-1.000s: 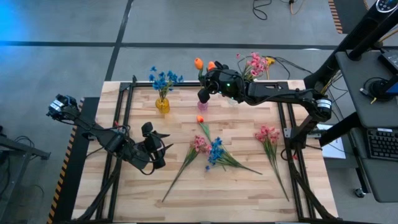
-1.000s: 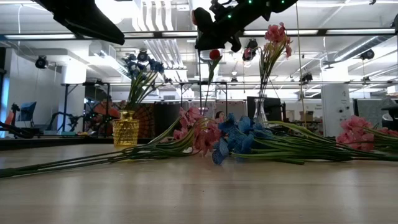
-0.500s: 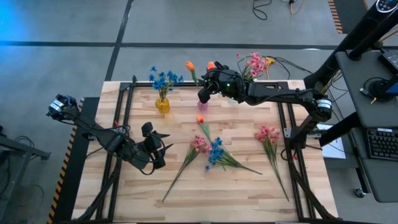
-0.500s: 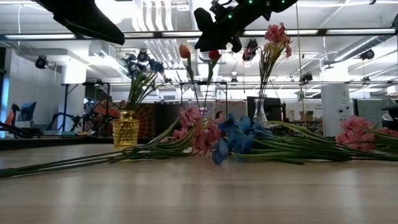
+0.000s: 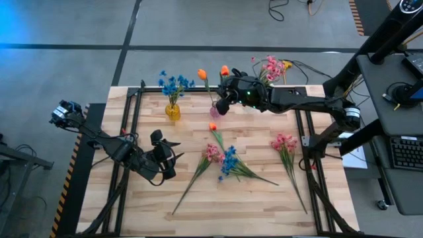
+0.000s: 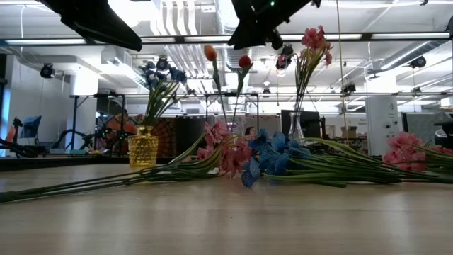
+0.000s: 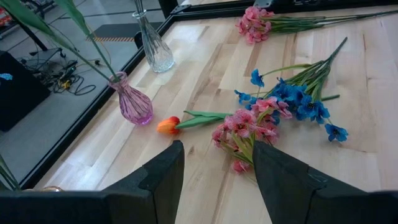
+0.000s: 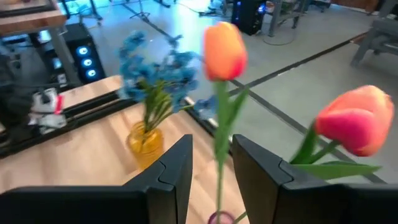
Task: Sort flowers into vase by color
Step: Put the blue flowers into the yellow vase
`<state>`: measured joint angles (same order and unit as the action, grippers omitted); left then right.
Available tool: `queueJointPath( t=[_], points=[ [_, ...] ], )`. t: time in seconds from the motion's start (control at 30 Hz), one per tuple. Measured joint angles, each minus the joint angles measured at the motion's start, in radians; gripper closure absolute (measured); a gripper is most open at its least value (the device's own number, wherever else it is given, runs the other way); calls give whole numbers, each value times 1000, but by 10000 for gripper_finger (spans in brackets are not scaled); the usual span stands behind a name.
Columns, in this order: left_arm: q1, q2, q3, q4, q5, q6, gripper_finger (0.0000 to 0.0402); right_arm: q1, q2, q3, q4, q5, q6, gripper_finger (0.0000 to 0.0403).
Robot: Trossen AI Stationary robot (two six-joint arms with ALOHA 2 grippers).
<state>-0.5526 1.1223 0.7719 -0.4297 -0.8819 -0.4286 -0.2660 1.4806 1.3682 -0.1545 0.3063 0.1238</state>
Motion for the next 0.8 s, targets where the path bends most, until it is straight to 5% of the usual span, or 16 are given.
queueJointPath(
  t=[0.8],
  points=[
    [1, -1, 0, 18, 0, -44, 229, 212, -106, 0, -596, 0, 274, 277]
  ],
)
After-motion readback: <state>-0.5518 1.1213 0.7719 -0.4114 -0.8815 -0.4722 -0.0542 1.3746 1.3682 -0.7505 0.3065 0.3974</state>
